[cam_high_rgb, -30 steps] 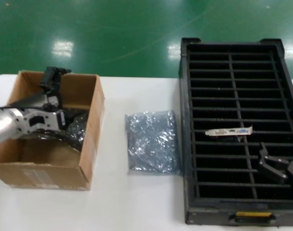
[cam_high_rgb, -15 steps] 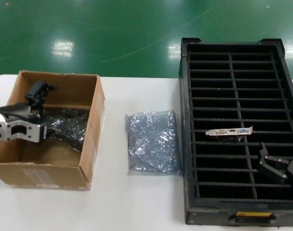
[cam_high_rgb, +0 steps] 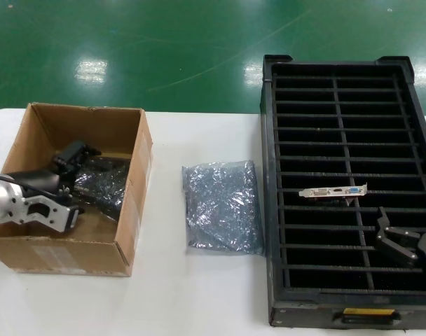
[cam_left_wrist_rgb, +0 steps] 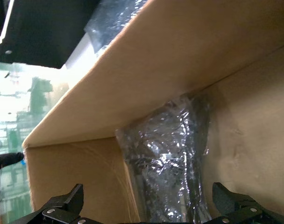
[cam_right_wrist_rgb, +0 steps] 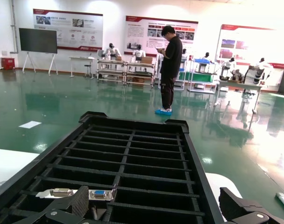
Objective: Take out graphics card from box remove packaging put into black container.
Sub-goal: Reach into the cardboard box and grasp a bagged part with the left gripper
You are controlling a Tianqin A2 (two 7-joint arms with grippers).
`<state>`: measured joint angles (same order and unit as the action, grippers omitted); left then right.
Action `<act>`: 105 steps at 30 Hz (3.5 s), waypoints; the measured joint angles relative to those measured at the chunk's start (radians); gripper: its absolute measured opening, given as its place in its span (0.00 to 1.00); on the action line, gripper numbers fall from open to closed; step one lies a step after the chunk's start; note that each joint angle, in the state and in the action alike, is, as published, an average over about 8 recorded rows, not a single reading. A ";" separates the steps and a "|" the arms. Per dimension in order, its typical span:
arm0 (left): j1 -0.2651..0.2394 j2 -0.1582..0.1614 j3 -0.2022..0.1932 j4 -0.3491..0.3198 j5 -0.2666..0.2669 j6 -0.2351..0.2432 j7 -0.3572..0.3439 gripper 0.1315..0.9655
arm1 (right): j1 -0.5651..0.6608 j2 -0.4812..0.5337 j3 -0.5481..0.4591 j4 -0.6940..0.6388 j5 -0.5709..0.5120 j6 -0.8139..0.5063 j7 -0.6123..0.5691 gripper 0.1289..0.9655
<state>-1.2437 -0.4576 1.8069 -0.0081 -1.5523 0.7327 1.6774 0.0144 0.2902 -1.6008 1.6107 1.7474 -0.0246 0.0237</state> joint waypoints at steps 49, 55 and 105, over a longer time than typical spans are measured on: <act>0.061 0.062 -0.042 0.002 -0.118 -0.202 0.179 1.00 | 0.000 0.000 0.000 0.000 0.000 0.000 0.000 1.00; 0.078 0.081 -0.123 0.001 -0.203 -0.252 0.314 1.00 | 0.000 0.000 0.000 0.000 0.000 0.000 0.000 1.00; 0.104 0.076 -0.158 0.003 -0.253 -0.247 0.347 0.20 | 0.000 0.000 0.000 0.000 0.000 0.000 0.000 1.00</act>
<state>-1.1392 -0.3820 1.6486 -0.0054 -1.8052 0.4857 2.0245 0.0144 0.2902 -1.6007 1.6107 1.7474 -0.0246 0.0237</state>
